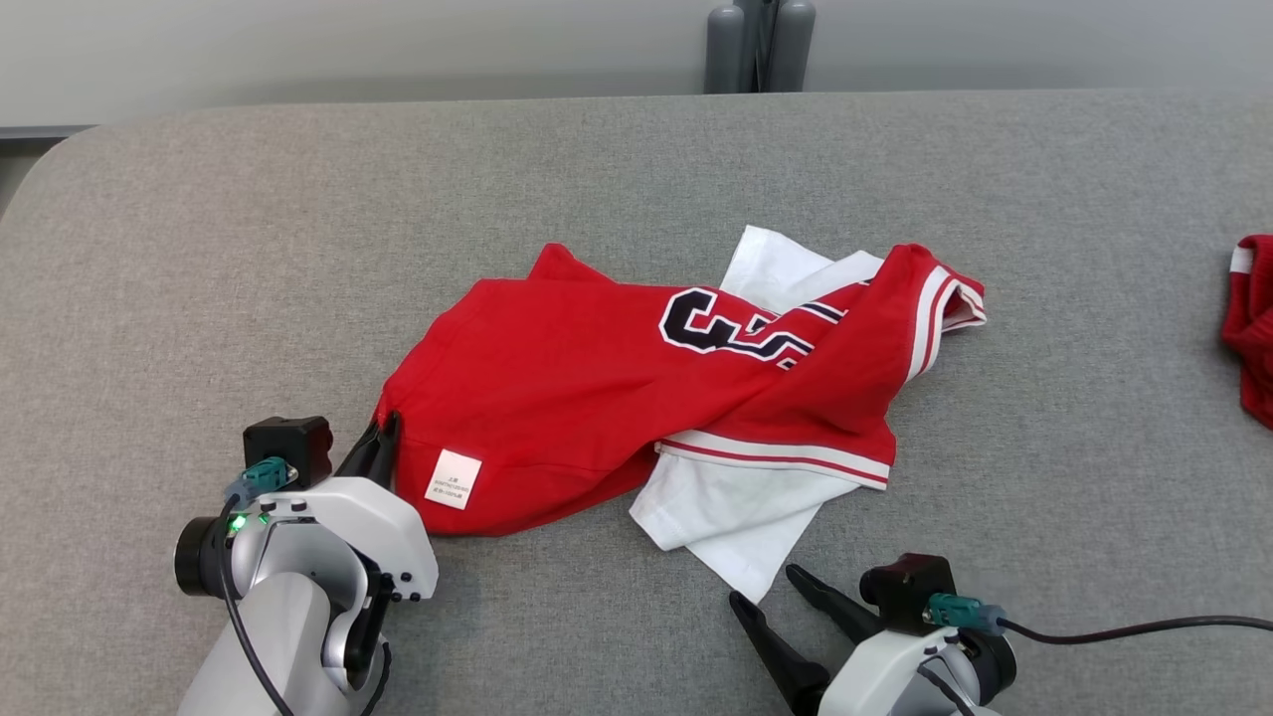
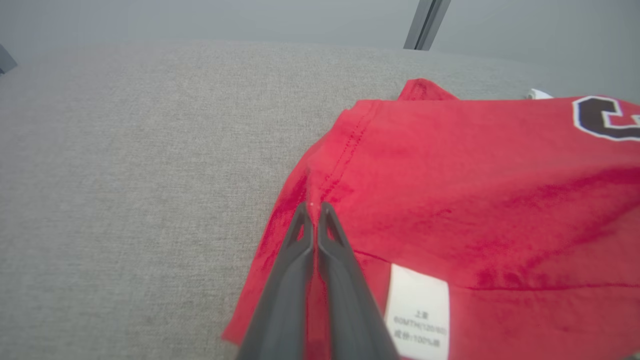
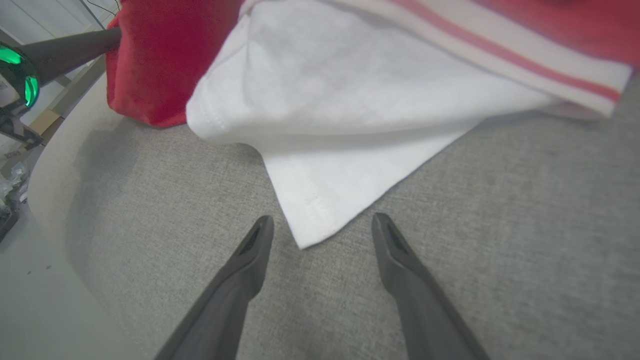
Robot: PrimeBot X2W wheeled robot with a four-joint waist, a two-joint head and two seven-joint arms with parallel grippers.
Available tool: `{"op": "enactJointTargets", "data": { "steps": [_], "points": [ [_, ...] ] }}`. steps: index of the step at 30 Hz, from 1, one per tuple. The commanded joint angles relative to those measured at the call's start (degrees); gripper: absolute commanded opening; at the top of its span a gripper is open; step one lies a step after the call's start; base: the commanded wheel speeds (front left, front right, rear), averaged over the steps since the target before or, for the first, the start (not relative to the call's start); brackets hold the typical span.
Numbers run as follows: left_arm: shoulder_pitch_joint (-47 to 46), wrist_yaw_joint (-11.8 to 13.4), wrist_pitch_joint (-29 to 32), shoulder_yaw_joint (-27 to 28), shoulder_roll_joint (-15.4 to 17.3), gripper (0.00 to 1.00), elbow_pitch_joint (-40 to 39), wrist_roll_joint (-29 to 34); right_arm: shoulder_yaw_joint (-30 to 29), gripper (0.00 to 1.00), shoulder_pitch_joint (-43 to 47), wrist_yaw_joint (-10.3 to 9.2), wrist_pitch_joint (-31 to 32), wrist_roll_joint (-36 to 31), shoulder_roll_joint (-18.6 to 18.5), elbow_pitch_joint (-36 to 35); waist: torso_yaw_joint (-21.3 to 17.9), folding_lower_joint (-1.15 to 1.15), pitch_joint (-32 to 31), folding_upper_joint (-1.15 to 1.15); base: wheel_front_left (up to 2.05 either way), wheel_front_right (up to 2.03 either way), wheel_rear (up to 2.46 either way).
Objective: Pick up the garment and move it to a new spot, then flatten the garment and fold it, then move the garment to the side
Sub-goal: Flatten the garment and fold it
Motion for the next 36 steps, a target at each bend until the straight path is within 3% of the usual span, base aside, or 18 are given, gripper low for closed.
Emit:
{"op": "enactJointTargets", "data": {
  "steps": [1,6,7,9,11,12,25,36],
  "points": [
    [-0.5,-0.1,-0.3,0.0,0.3,0.00,0.1,-0.5,0.2,1.00,-0.2,0.00,0.3,0.6,-0.2,1.1,0.1,0.00,0.0,0.00,0.00,0.00,0.00],
    [-0.7,-0.1,-0.6,-0.3,0.3,0.00,0.6,-0.6,0.6,1.00,-0.7,-0.01,0.3,2.1,0.0,2.2,0.4,0.00,0.1,0.00,0.00,0.00,0.00],
    [-0.8,0.0,-0.6,-0.3,0.3,0.00,0.6,-0.6,0.8,0.89,-0.8,-0.01,0.5,2.2,0.1,2.5,0.4,0.00,0.1,0.00,0.00,0.00,0.00],
    [-0.9,0.0,-0.8,-0.5,0.4,0.00,0.7,-0.7,1.4,0.44,-0.9,0.00,0.7,2.7,0.2,2.8,0.5,0.00,0.1,0.00,0.00,0.00,0.00],
    [-1.1,0.0,-0.8,-0.6,0.4,0.00,0.8,-0.8,1.9,0.07,-1.0,0.01,0.8,3.0,0.2,3.3,0.5,0.00,0.1,0.00,0.00,0.00,0.00],
    [-1.1,0.0,-0.9,-0.6,0.4,0.00,0.9,-0.8,2.1,0.00,-1.2,0.01,0.9,3.2,0.1,3.6,0.5,0.00,0.1,0.00,0.00,0.00,0.00],
    [-1.4,0.4,-1.4,-1.0,0.7,0.00,1.4,-1.5,3.1,0.00,-3.1,-0.02,-1.6,3.3,-0.9,5.1,0.0,0.00,-0.3,0.00,0.00,0.00,0.00],
    [-0.2,1.0,-3.1,-0.6,1.3,0.00,1.5,-2.5,-2.5,0.00,-2.4,0.00,-3.4,1.4,-2.9,1.3,-1.4,0.00,-2.3,0.00,0.00,0.00,0.00]
  ]
}}
